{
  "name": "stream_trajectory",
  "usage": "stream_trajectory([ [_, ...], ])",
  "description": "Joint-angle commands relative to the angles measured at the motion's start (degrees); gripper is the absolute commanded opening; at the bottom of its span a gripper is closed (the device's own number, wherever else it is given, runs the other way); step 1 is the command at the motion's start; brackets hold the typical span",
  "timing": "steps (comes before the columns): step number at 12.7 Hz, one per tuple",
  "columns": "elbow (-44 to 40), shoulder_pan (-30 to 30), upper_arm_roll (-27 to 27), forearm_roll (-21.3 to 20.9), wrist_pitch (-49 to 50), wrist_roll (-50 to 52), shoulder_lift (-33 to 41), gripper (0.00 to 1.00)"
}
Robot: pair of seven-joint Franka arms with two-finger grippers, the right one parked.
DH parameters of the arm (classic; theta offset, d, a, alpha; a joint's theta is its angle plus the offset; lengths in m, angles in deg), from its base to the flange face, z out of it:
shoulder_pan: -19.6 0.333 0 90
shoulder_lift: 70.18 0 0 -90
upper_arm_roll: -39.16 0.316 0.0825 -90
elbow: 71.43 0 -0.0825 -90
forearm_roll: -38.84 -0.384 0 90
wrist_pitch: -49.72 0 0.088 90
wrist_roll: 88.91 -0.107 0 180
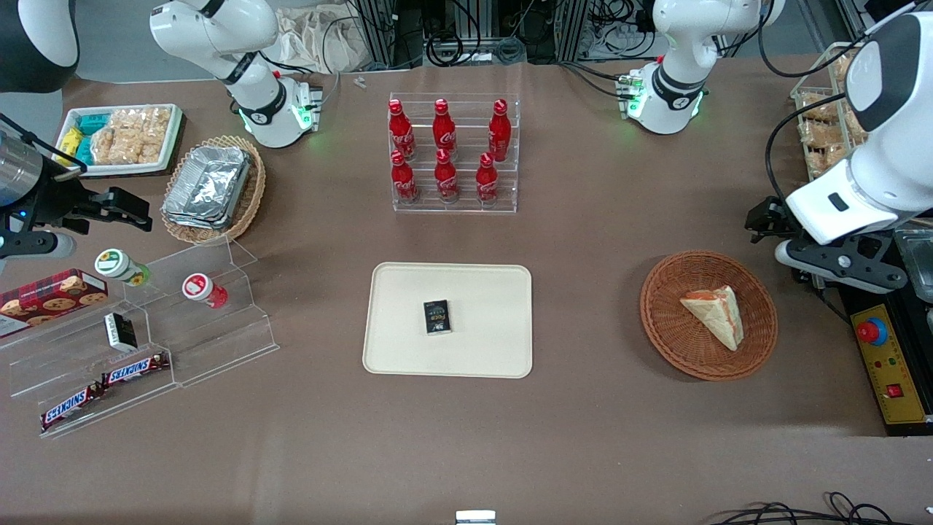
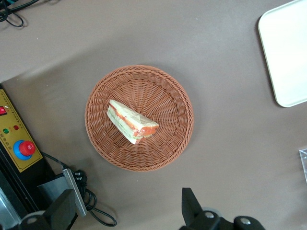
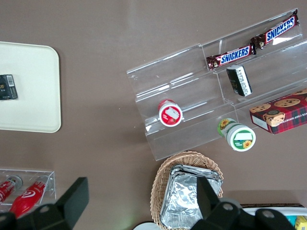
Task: Place sandwich from basket to tray
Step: 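Move the left gripper over the sandwich in the wicker basket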
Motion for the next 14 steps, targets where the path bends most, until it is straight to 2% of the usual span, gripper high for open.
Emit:
stream_trajectory([
  [1,-2.68,0.19,-0.13,-0.20,1.76,4.54,-1.81,1.00],
  [3,-3.91,0.37,-0.05,-0.72,1.76,6.84,-3.82,1.00],
  [5,-2.70,0.80,0.13,-0.11,-1.47,20.33,-6.81,1.00],
  [10,20.65,3.17,2.41,-0.02,-29.56,33.81,-2.86,1.00],
  [12,24.64,3.27,2.50,-0.02,-37.59,46.52,-4.26,1.00],
  [14,24.21,3.18,2.41,-0.55,-39.54,58.14,-8.47,1.00],
])
